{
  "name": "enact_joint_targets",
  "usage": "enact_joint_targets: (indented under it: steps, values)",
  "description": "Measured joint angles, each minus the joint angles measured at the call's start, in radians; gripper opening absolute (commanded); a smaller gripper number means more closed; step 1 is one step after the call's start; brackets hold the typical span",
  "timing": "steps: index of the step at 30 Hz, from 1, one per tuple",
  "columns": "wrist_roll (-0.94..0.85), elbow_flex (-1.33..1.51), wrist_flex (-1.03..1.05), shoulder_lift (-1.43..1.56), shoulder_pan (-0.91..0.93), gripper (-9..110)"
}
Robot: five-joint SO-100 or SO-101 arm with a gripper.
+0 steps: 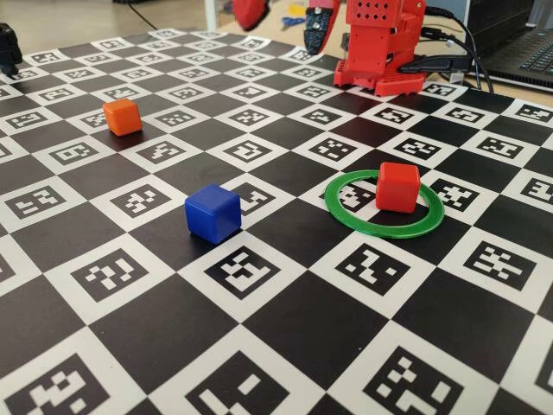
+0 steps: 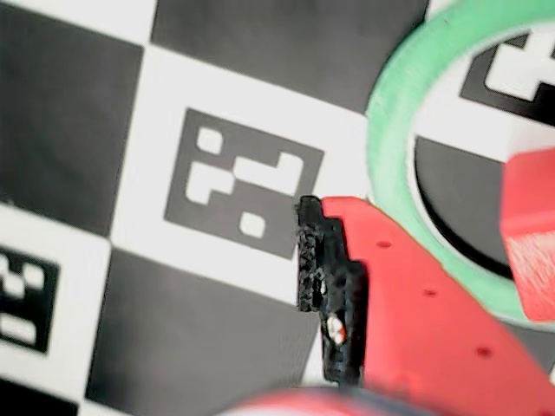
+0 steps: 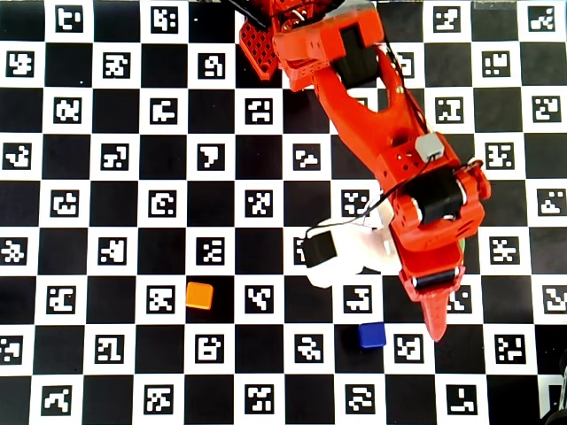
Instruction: Grab the red cube then put it in the green circle then put the blue cube on top and finally the orange cube on top
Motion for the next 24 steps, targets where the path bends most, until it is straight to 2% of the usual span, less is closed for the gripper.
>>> enact_joint_targets:
  steps: [24]
  values:
    - [-0.015,-0.084,-0.204,-0.336,0.109,48]
